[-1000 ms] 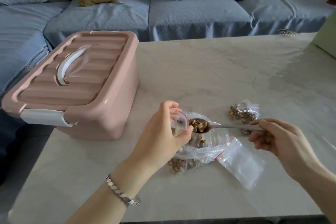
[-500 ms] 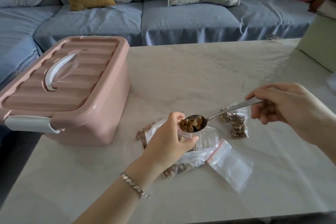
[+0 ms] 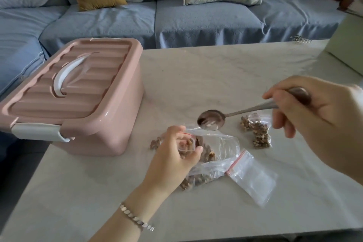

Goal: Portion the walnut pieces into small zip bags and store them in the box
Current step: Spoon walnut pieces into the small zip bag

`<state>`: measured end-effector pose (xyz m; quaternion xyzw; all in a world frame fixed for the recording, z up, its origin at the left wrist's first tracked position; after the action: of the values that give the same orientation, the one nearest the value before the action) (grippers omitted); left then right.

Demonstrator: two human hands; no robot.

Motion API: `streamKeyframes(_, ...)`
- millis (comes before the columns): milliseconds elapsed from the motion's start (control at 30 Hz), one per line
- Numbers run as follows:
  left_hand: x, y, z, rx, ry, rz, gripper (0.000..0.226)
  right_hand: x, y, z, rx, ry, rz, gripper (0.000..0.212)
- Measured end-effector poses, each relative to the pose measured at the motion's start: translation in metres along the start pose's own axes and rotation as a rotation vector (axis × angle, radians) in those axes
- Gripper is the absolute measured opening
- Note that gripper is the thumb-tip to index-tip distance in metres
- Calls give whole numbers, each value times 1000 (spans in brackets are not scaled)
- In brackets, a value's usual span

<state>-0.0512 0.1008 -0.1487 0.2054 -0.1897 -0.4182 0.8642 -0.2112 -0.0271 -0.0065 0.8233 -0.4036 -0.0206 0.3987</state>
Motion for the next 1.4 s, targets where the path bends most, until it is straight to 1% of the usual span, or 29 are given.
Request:
streamKeyframes(67, -5, 14, -4, 17, 12, 89, 45, -2, -3, 18, 108, -76, -2, 20)
streamKeyframes(133, -9, 26, -10, 49, 58, 129, 45, -5, -17, 40, 94, -148, -25, 18)
streamKeyframes(167, -10, 31, -13, 51, 105, 128, 47, -8, -28, 50, 64, -180, -52, 22)
streamKeyframes(200, -11, 34, -19, 49, 156, 113, 48, -13, -39, 58, 36, -207, -82, 25)
streamKeyframes(267, -13, 36, -28, 102, 233, 51, 49, -21, -61, 69, 9, -237, -127, 23)
streamKeyframes(367, -18, 32, -40, 234, 286, -27, 47, -29, -84, 84, -9, -265, -157, 20)
streamKeyframes(433, -19, 25, -46, 270, 321, -77, 46, -34, -96, 91, -2, -287, -180, 21)
streamKeyframes(500, -19, 17, -51, 268, 354, -148, 42, -39, -106, 95, 65, -350, -201, 22)
streamKeyframes(567, -19, 10, -52, 217, 380, -189, 39, -43, -115, 99, 166, -457, -241, 22)
streamKeyframes(700, -15, 1, -53, 161, 368, -194, 35, -48, -133, 105, 401, -679, -314, 24)
streamKeyframes(800, -13, -1, -48, 132, 348, -178, 35, -49, -135, 109, 549, -815, -258, 24)
streamKeyframes(900, -11, 4, -45, 141, 323, -147, 37, -49, -127, 114, 649, -900, -182, 21)
streamKeyframes(967, -12, 8, -45, 169, 313, -126, 37, -48, -119, 118, 677, -918, -132, 20)
streamKeyframes(1067, -12, 18, -33, 236, 267, -60, 38, -44, -105, 121, 668, -883, -68, 20)
streamKeyframes(1167, -7, 30, -10, 325, 107, 38, 50, -38, -90, 119, 658, -834, -36, 22)
streamKeyframes(1233, -2, 31, 2, 286, 45, 40, 52, -32, -78, 115, 669, -804, -21, 23)
streamKeyframes(1300, 2, 28, 9, 247, 26, 24, 53, -23, -64, 108, 668, -763, 7, 24)
streamKeyframes(1400, 7, 22, 17, 259, -32, 50, 53, -9, -39, 95, 649, -684, 41, 25)
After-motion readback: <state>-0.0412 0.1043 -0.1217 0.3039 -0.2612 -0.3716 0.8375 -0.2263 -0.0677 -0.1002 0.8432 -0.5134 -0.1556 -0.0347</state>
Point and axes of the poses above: each hand's wrist, its own x-axis towards the middle knuckle, its own y-axis out of the back of the hand, z = x × y, the point moved 4 cm from there along x, towards the middle knuckle, and after that the axes turned 6 degrees about -y, right-handed, at the moved point
